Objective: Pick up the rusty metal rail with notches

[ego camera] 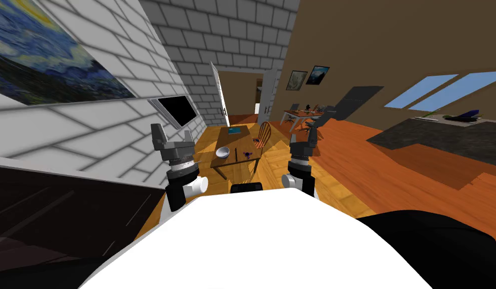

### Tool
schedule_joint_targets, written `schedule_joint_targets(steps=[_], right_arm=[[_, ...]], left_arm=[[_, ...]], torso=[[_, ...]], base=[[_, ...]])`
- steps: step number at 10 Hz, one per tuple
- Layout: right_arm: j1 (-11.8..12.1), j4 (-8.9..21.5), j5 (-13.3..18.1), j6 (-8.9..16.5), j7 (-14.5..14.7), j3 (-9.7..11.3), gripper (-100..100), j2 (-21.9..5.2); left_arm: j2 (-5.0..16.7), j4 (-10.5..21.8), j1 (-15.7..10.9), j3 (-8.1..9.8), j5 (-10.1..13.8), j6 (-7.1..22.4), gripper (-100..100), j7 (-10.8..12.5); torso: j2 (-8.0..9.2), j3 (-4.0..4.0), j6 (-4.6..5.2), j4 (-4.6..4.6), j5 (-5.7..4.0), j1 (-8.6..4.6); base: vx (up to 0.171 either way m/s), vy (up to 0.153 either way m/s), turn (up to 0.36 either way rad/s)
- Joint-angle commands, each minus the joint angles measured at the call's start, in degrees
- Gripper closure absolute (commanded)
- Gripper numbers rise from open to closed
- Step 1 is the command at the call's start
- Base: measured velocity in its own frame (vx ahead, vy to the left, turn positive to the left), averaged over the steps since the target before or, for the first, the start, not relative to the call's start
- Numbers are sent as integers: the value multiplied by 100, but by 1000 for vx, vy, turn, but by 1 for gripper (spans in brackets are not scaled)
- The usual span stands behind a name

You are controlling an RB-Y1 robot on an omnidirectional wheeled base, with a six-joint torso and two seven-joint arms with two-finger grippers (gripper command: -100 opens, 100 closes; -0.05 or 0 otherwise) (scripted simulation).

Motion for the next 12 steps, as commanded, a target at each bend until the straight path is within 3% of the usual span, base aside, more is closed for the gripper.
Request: schedule_joint_targets(steps=[1, 6, 7, 9, 10, 12], right_arm=[[0, 0, 0, 0, 0, 0, 0, 0], [-1, 0, 0, 0, 0, 0, 0, 0], [0, 0, 0, 0, 0, 0, 0, 0], [0, 0, 0, 0, 0, 0, 0, 0], [-1, 0, 0, 0, 0, 0, 0, 0], [0, 0, 0, 0, 0, 0, 0, 0]], left_arm=[[192, 33, -8, -11, 31, 41, -100, -25], [1047, 347, -73, -124, 318, 394, -100, -235], [1130, 347, -73, -124, 318, 394, -100, -235], [1525, 570, -118, -209, 521, 626, -100, -375], [1602, 570, -118, -209, 521, 626, -100, -375], [2000, 851, -175, -320, 777, 904, -100, -543]], torso=[[0, 0, 0, 0, 0, 0], [-3, -2, 3, -1, 2, 9], [-4, -2, 2, -1, 2, 11], [-5, -3, 3, -1, 1, 6], [-6, -3, 3, -1, 2, 8], [-5, -3, 2, -1, 2, 9]], base=[[3, 0, -108], [7, 14, -227], [7, 20, -73], [9, 13, -287], [6, 24, -120], [8, 20, -333]])
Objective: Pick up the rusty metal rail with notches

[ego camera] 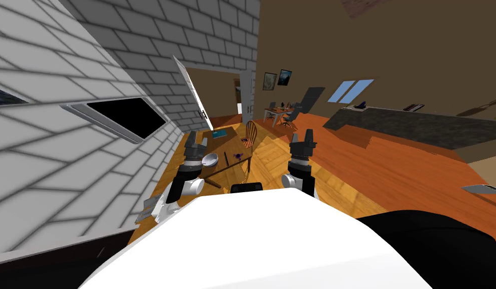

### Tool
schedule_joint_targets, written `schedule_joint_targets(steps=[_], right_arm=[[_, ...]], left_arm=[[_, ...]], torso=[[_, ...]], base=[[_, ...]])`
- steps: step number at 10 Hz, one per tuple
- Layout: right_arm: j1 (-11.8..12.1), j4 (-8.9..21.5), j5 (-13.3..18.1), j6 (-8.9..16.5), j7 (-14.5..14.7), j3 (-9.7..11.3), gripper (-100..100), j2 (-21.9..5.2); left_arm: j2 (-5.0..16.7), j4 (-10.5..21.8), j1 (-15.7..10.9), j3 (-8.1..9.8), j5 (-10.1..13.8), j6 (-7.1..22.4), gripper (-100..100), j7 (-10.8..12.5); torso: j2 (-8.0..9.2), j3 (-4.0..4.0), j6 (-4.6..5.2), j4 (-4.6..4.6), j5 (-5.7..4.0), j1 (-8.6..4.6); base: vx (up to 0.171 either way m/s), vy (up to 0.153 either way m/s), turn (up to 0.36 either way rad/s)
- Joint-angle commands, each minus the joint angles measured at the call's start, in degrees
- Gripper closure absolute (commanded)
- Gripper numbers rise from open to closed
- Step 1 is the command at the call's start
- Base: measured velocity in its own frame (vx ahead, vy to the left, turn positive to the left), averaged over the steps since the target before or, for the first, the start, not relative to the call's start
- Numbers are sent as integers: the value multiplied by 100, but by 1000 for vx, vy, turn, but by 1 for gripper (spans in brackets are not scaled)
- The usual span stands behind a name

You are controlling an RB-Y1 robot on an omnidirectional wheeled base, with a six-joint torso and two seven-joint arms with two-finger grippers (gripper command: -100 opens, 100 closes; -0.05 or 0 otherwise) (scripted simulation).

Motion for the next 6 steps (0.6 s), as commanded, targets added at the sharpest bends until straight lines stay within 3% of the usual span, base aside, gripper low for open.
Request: schedule_joint_targets(steps=[1, 4, 5, 6], right_arm=[[0, 0, 0, 0, 0, 0, 0, 0], [2, 0, 0, 0, 0, -1, 0, 0], [1, 0, 0, 0, 0, 0, 0, 0], [0, 0, 0, 0, 0, 0, 0, 0]], left_arm=[[197, 96, 7, -73, 58, 82, -100, -84], [670, 435, -64, -211, 366, 400, -100, -278], [858, 626, -105, -289, 540, 561, -100, -384], [980, 626, -105, -289, 540, 572, -100, -384]], torso=[[0, 0, 0, 0, 0, 0], [2, 2, -8, 1, 0, -1], [1, 0, -3, 0, 0, -1], [-1, -1, -2, 0, 1, 3]], base=[[5, 26, -147], [4, 21, -220], [11, 32, -451], [3, 33, -173]])
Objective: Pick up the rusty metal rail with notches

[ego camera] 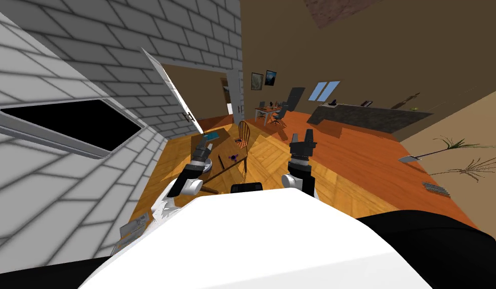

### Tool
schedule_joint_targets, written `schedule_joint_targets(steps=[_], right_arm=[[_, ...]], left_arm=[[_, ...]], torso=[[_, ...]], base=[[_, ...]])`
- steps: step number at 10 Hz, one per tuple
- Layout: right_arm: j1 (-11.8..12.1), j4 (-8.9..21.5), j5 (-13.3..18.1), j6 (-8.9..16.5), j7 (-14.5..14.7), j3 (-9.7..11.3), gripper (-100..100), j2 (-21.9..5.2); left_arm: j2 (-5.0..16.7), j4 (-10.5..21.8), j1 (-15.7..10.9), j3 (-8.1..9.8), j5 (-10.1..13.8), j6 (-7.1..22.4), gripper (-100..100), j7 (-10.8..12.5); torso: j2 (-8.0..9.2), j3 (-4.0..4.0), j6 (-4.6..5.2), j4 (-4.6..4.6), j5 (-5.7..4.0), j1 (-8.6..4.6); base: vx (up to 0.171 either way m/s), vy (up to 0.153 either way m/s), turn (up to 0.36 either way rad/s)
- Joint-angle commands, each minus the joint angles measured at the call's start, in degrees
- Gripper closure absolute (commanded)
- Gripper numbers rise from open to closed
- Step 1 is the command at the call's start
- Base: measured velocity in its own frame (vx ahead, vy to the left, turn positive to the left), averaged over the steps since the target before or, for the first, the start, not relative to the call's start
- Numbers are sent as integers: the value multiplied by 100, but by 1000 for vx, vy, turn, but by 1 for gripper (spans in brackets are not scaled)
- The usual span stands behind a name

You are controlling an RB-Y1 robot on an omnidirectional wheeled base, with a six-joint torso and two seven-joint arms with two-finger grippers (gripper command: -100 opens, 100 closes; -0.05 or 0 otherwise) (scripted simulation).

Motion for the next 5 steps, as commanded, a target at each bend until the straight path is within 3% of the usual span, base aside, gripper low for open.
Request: schedule_joint_targets(steps=[1, 2, 4, 5], right_arm=[[0, 0, 0, 0, 0, 0, 0, 0], [-1, 0, 0, 0, 0, 1, 0, 0], [0, 0, 0, 0, 0, 0, 0, 0], [0, 0, 0, 0, 0, 0, 0, 0]], left_arm=[[286, 201, -34, -109, 208, 242, -100, -143], [462, 393, -81, -201, 406, 413, -100, -260], [583, 422, -81, -201, 406, 430, -100, -260], [828, 657, -130, -300, 616, 625, -100, -381]], torso=[[0, 0, 0, 0, 0, 0], [0, 0, 5, 0, 0, -2], [0, 0, -1, 0, 0, -1], [1, 1, -2, 0, -1, -6]], base=[[3, 25, -262], [7, 36, -359], [1, 21, -117], [-1, 11, -320]])
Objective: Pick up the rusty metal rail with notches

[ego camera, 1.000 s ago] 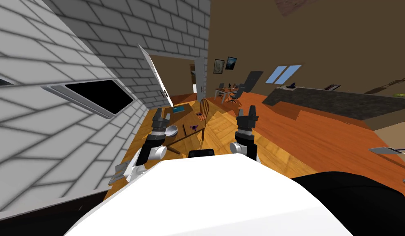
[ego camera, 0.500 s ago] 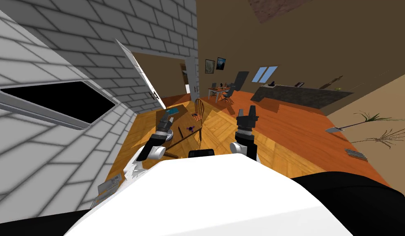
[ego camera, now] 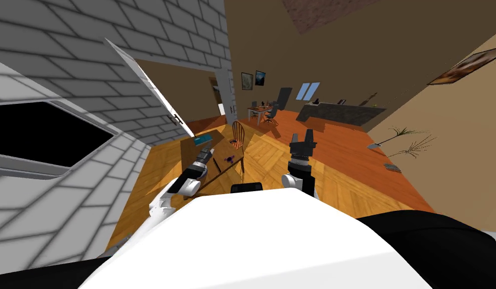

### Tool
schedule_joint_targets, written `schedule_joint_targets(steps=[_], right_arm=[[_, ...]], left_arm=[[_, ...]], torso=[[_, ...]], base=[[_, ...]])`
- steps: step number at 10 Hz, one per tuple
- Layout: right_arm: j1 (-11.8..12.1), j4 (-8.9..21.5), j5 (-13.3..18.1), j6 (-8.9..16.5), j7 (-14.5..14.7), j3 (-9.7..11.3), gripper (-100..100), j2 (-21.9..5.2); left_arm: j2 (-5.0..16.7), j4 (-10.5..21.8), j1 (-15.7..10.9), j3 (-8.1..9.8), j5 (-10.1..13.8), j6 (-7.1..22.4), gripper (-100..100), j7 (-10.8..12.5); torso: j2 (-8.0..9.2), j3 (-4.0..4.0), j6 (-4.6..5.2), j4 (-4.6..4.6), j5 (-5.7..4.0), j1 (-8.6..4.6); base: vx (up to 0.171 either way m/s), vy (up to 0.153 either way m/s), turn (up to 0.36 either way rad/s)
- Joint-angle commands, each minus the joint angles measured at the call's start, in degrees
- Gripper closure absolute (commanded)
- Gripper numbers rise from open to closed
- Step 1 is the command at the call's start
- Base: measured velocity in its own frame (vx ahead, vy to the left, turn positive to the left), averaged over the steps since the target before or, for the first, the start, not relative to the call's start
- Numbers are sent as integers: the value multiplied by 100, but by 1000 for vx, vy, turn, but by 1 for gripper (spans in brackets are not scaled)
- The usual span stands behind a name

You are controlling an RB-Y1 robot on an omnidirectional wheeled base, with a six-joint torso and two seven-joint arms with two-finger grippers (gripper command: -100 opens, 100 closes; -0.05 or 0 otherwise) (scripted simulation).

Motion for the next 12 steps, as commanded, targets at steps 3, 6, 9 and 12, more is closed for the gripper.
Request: schedule_joint_targets(steps=[3, 6, 9, 12], right_arm=[[1, 0, 0, 0, 0, -1, 0, 0], [1, 0, 0, 0, 0, -1, 0, 0], [2, 0, 0, 0, 0, -1, 0, 0], [1, 0, 0, 0, 0, -1, 0, 0]], left_arm=[[561, 545, -162, -280, 543, 529, -100, -334], [787, 901, -219, -399, 786, 751, -100, -466], [1190, 1361, -340, -656, 1300, 1184, -100, -738], [1372, 1789, -405, -793, 1570, 1404, -100, -877]], torso=[[0, 0, -6, 0, 2, 8], [-1, -1, -3, 0, 1, 4], [-1, -1, -9, 0, 2, 5], [-3, -1, -4, 0, 1, 4]], base=[[-2, 36, -303], [-3, 27, -199], [-4, 27, -239], [-5, 26, -177]])
